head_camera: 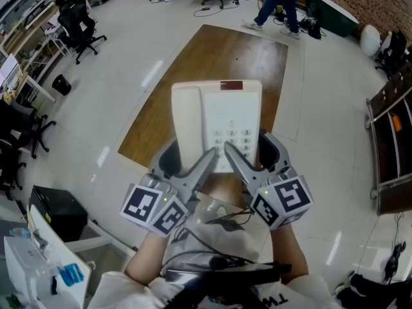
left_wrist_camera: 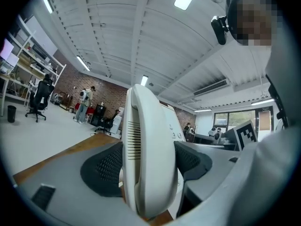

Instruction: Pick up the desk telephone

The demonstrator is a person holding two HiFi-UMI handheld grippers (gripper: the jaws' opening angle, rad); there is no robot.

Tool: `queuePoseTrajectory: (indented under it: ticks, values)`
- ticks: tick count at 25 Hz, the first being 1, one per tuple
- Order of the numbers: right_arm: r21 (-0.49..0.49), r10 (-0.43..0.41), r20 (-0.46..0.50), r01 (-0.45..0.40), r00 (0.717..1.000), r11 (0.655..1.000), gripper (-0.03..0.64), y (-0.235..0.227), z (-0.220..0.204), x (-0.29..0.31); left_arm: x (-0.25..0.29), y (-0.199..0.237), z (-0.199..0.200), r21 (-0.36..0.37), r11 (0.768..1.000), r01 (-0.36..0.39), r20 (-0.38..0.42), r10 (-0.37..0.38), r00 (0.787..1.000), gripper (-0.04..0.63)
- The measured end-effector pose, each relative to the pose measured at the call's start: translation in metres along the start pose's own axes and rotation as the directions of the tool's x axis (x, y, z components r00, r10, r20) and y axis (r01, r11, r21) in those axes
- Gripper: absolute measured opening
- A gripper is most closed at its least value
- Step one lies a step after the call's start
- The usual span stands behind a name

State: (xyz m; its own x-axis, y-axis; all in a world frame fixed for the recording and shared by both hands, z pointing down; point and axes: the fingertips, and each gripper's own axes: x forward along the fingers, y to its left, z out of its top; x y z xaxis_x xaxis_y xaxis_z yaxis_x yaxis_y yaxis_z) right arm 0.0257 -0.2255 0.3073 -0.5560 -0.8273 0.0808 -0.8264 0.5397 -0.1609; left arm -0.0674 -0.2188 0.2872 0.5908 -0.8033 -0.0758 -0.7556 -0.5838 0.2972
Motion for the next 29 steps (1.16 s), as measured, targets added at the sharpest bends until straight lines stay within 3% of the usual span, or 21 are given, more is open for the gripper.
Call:
queuePoseTrajectory:
  ticks: [6, 29]
  values:
    - [0.001, 0.001, 0.024, -0.001, 1.0, 1.0, 0.314, 0.012, 0.007, -0.007, -0.013, -0.006, 0.01, 0.031, 1.0, 0.002, 0.02, -0.002, 1.0, 0.328]
    - [-0.008, -0.035, 0.019, 0.035, 0.999, 0.999, 0.314, 0.017, 0.008, -0.024, -0.02, -0.018, 0.009, 0.017, 0.999, 0.029, 0.015, -0.029, 0.999, 0.327]
